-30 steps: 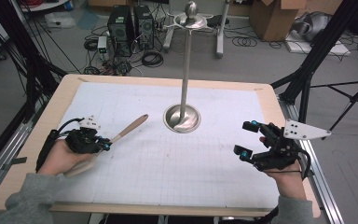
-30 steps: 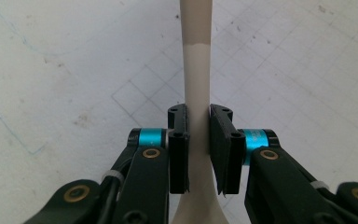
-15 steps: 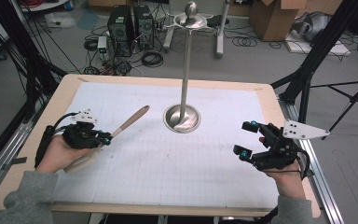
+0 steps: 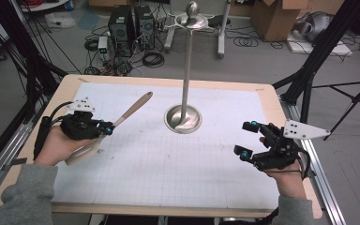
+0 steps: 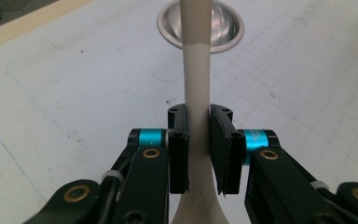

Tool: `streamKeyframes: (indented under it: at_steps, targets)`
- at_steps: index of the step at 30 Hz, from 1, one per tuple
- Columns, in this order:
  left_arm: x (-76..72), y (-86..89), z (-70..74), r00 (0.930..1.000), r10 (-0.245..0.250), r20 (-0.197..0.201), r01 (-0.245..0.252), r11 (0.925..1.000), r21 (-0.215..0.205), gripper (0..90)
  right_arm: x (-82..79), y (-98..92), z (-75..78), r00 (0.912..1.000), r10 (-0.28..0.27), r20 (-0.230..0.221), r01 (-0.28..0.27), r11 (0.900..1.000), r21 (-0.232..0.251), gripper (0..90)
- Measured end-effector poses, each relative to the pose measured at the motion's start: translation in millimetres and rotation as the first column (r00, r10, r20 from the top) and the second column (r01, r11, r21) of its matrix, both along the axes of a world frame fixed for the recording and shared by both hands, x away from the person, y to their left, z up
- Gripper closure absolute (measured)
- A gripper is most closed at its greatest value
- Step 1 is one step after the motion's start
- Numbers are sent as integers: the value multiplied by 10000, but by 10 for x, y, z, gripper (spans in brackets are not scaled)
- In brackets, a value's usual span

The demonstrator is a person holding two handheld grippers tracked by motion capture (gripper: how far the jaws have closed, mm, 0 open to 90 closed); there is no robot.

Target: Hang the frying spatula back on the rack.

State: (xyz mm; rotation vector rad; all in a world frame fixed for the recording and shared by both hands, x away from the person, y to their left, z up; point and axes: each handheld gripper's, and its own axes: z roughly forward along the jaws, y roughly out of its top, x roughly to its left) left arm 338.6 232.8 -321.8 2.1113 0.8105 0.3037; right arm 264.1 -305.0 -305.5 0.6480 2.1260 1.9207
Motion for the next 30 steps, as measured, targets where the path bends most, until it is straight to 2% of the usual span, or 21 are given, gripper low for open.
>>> streamKeyframes:
  at_steps: [3, 8, 15, 30]
  targets:
    - [12, -3, 78, 10000, -43, 85, 44, 9999, -143, 777, -5, -9, 2, 10000, 0, -44, 1, 10000, 29, 101]
    - [39, -15, 191, 9995, -140, 283, 144, 9998, -130, 777, -7, -10, 3, 10000, -40, -7, 40, 10000, 88, 101]
    - [59, -42, 332, 9987, -129, 487, 153, 9986, -502, 777, -9, -12, 4, 10000, -23, 16, 23, 9999, 115, 101]
    - [108, -110, 620, 9969, -215, 761, 256, 9982, -539, 777, -28, -29, 16, 10000, 28, 45, -29, 9997, 244, 101]
